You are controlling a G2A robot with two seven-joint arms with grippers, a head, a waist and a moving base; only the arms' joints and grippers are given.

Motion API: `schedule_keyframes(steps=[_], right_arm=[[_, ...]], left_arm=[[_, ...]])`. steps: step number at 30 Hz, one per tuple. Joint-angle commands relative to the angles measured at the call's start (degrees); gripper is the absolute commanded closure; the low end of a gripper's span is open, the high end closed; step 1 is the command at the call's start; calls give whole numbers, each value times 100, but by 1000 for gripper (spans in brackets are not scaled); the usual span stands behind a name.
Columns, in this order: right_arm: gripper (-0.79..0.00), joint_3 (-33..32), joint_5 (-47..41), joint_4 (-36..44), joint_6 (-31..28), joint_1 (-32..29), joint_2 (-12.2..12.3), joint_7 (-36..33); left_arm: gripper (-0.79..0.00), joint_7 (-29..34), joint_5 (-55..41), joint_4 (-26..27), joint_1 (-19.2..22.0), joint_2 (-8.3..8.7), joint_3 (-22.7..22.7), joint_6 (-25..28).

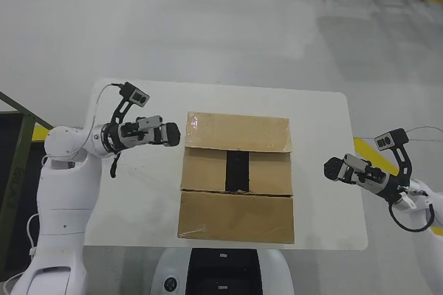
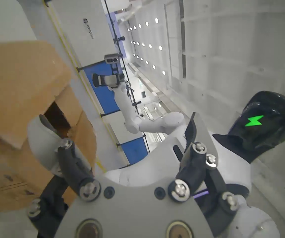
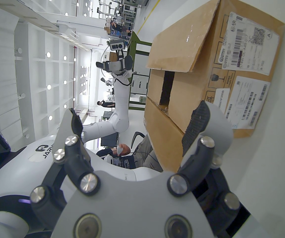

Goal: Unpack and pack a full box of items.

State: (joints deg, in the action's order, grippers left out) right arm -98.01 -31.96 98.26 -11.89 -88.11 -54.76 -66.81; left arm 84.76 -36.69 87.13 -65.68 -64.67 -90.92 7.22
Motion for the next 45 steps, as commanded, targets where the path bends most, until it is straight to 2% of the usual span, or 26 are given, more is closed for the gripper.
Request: schedule_keyframes(steps=[1, 10, 16, 26, 34, 45], right_arm=[[-785, 0, 0, 0, 0, 0, 0, 0], [-785, 0, 0, 0, 0, 0, 0, 0], [-785, 0, 0, 0, 0, 0, 0, 0], [-785, 0, 0, 0, 0, 0, 0, 0], [-785, 0, 0, 0, 0, 0, 0, 0], [-785, 0, 0, 0, 0, 0, 0, 0]], left_arm=[[-785, 142, -129, 124, -31, -2, 117, -25], [-785, 324, -478, 473, -304, 52, 566, -273], [-785, 324, -340, 412, -454, 230, 972, -252], [-785, 324, -168, -362, -60, 440, 1475, -7], [-785, 324, -94, -816, 189, 537, 1703, -145], [-785, -112, -100, -1238, 405, 529, 1803, -145]])
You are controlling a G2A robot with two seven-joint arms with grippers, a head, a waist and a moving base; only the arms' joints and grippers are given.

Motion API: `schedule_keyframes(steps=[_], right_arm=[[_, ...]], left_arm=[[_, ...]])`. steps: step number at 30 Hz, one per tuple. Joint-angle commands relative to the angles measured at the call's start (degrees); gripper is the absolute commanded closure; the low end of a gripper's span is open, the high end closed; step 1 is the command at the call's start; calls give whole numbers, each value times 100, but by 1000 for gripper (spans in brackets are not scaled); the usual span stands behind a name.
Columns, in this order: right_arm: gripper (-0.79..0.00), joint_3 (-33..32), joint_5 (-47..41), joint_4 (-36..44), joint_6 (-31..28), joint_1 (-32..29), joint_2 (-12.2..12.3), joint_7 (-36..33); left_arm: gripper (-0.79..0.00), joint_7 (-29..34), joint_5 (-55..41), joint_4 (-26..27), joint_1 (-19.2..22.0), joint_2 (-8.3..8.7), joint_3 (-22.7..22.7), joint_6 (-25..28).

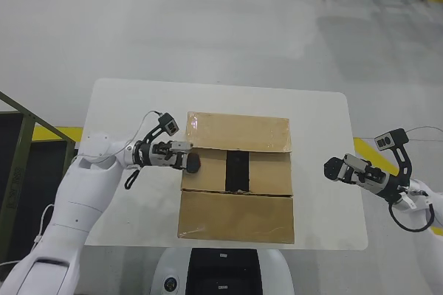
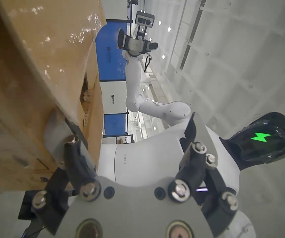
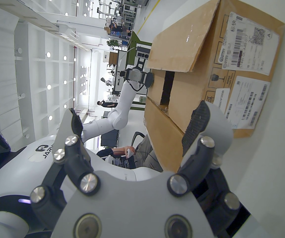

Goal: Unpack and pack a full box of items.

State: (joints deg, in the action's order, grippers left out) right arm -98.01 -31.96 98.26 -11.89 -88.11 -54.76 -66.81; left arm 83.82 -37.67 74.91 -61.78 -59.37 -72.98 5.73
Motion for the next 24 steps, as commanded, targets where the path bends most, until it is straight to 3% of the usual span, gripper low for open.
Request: schedule_keyframes(steps=[1, 24], right_arm=[[-785, 0, 0, 0, 0, 0, 0, 0], [-785, 0, 0, 0, 0, 0, 0, 0]], left_arm=[[-785, -48, 6, -32, 35, -4, 20, 17], [-785, -544, -565, -116, 640, -103, 72, 270]])
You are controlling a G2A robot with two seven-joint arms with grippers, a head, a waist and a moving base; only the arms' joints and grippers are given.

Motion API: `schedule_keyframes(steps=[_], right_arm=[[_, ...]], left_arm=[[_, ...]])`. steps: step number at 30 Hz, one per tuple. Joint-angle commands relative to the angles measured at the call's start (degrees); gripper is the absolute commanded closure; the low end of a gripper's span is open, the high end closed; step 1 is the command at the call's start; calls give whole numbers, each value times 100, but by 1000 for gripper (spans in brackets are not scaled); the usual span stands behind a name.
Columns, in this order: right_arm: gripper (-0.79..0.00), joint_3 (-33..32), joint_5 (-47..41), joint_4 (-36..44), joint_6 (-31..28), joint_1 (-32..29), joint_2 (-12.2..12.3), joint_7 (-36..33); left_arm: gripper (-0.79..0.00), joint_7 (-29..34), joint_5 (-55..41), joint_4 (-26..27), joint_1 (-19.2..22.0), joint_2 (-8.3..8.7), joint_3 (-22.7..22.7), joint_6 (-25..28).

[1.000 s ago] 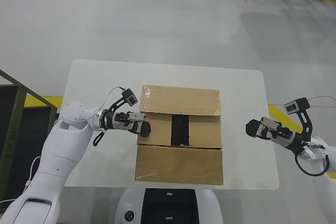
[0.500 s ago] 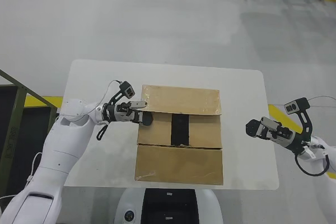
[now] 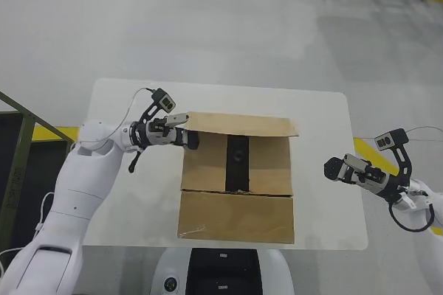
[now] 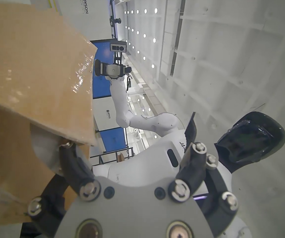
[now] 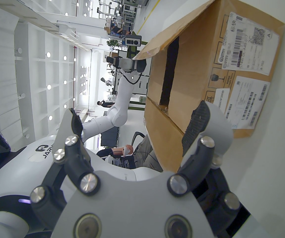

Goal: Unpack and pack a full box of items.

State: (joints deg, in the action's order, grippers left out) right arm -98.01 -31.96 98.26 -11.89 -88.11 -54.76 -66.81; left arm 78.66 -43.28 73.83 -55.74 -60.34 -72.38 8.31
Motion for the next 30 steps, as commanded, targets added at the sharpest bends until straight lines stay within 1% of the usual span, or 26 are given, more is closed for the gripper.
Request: schedule_keyframes(steps=[1, 7, 18, 22, 27, 30], right_arm=[[-785, 0, 0, 0, 0, 0, 0, 0], [-785, 0, 0, 0, 0, 0, 0, 0], [-785, 0, 0, 0, 0, 0, 0, 0], [-785, 0, 0, 0, 0, 0, 0, 0], [-785, 0, 0, 0, 0, 0, 0, 0], [-785, 0, 0, 0, 0, 0, 0, 0]], left_arm=[[-785, -60, -25, -27, 101, -17, 31, 23], [-785, -208, -149, -198, 416, -76, 131, 59], [-785, -574, -239, -769, 1134, -189, 256, 177], [-785, -566, -358, -1138, 1376, -266, 411, 239], [-785, -745, -420, -1719, 1738, -383, 612, 373], [-785, -832, -298, -2015, 1943, -438, 722, 471]])
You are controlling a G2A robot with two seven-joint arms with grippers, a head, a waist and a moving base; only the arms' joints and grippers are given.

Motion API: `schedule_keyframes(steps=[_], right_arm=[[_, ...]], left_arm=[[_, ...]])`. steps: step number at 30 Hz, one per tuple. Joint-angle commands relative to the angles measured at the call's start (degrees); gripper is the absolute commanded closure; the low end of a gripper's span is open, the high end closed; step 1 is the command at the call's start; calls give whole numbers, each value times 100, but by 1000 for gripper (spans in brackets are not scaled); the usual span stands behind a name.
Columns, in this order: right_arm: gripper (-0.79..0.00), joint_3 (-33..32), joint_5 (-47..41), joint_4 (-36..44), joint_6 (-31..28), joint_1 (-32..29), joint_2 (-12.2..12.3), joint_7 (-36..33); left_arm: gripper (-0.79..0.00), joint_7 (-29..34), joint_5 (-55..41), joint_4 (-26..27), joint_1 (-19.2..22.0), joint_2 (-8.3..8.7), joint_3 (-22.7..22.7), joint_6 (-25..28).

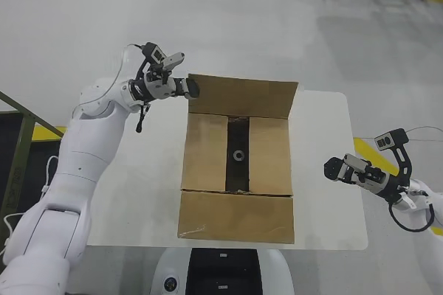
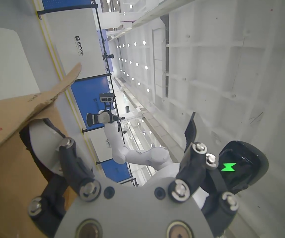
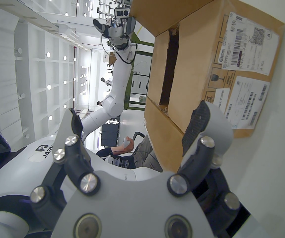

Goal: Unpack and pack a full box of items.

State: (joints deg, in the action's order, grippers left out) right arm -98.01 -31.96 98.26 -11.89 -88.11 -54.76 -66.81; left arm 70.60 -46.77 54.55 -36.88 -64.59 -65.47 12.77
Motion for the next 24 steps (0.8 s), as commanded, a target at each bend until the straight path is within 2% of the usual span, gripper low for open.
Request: schedule_keyframes(steps=[1, 10, 19, 24], right_arm=[[-785, 0, 0, 0, 0, 0, 0, 0], [-785, 0, 0, 0, 0, 0, 0, 0], [-785, 0, 0, 0, 0, 0, 0, 0], [-785, 0, 0, 0, 0, 0, 0, 0]], left_arm=[[-785, -71, 100, -188, 119, -31, 68, 47], [-785, -326, 343, -995, 541, -222, 438, 9], [-785, -747, 676, -1494, 642, -412, 774, 188], [-785, -910, 480, -1797, 694, -504, 781, 109]])
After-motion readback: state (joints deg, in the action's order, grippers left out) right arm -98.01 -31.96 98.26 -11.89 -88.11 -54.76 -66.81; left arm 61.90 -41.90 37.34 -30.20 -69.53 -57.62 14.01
